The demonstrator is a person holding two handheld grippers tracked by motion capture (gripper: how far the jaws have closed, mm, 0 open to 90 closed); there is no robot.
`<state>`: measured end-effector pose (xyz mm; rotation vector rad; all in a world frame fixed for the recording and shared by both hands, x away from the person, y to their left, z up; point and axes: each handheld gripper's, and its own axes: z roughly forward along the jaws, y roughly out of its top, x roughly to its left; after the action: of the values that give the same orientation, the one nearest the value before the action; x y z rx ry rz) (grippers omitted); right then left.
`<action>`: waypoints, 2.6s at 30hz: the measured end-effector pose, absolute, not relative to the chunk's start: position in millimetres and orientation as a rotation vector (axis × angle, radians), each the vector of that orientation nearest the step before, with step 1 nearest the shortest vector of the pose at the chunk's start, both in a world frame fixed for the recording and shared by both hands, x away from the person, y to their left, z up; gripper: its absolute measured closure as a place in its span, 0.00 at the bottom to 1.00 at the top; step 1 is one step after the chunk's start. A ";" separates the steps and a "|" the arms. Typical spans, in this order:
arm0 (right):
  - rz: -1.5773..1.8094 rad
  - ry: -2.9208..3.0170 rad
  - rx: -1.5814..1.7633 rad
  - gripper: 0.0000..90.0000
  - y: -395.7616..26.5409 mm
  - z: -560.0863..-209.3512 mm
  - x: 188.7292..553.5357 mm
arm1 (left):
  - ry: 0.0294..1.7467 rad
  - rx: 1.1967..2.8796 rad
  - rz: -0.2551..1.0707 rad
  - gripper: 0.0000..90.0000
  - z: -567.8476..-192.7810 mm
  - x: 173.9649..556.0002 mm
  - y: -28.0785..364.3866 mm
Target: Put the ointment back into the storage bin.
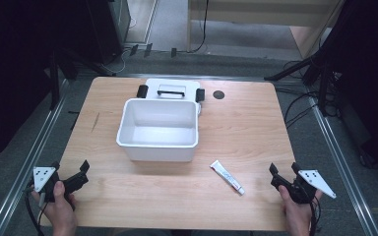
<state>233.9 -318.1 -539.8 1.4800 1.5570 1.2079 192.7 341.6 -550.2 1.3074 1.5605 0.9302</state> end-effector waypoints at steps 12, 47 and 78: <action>1.134 1.839 1.466 0.31 -309.4 -517.7 235.5 | 1.543 1.349 0.931 0.00 -551.4 195.1 336.7; 0.166 2.820 1.200 0.52 -183.8 -483.7 286.8 | 1.495 1.357 0.847 0.00 -552.1 193.8 340.3; -0.023 2.905 1.126 0.80 -150.1 -506.3 300.9 | 1.493 1.353 0.831 0.00 -552.3 194.6 341.2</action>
<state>300.9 -150.1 -506.3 1.1255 2.9054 -0.0232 194.6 341.2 -552.3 1.3535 1.4932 0.8311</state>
